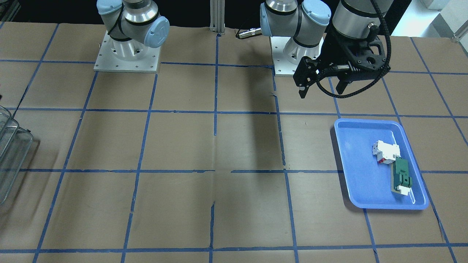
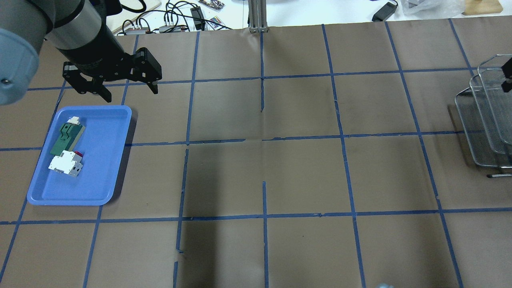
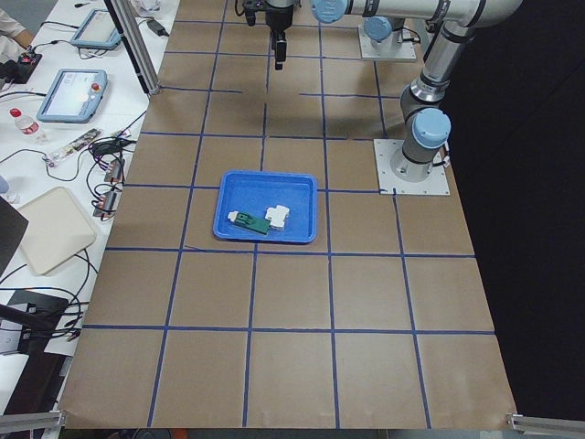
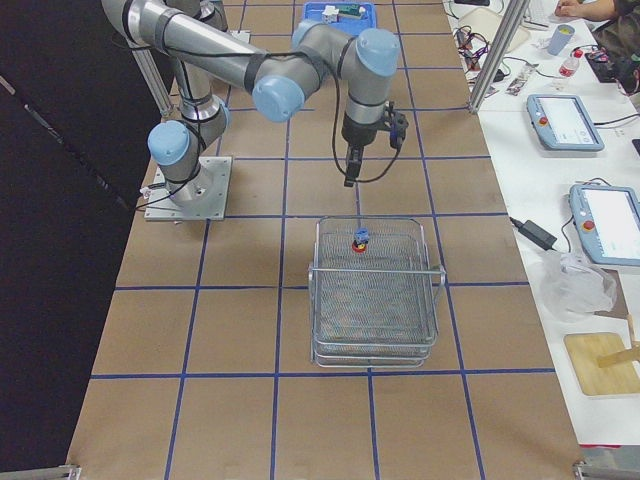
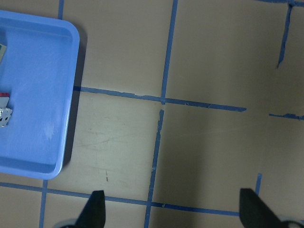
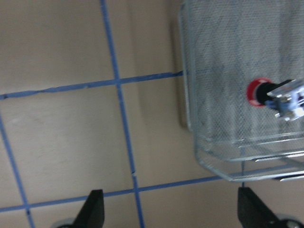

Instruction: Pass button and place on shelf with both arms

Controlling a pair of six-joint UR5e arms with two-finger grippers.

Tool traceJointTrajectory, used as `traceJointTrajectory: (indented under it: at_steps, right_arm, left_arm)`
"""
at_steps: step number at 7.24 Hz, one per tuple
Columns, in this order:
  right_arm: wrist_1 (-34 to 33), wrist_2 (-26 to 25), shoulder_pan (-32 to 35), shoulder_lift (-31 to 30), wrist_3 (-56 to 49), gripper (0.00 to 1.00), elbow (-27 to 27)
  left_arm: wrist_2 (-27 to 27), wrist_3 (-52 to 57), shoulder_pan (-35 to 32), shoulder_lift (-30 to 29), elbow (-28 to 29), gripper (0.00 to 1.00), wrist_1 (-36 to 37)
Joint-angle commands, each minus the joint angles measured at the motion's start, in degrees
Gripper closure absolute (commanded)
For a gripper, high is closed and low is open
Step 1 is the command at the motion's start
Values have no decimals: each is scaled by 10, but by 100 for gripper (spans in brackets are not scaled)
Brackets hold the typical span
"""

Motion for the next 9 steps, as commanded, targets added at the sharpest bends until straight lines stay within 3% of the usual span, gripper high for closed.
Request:
traceJointTrajectory:
  at_steps: [1,4,5,7,9]
  right_arm:
    - [57,47,131,-29,113,0,6]
    - [56,51,262,-52,197,0,9]
    - [57,43,275,-76,207,0,29]
    - [-16,42,276,-105,228,0,97]
    - [1,48,276,-121,240,0,103]
  left_arm:
    - [-3,0,1,-1,1,0,0]
    - [-4,0,1,-2,1,0,0]
    - [-5,0,1,-2,1,0,0]
    - [-5,0,1,-2,1,0,0]
    - [-5,-1,1,-2,0,0,0]
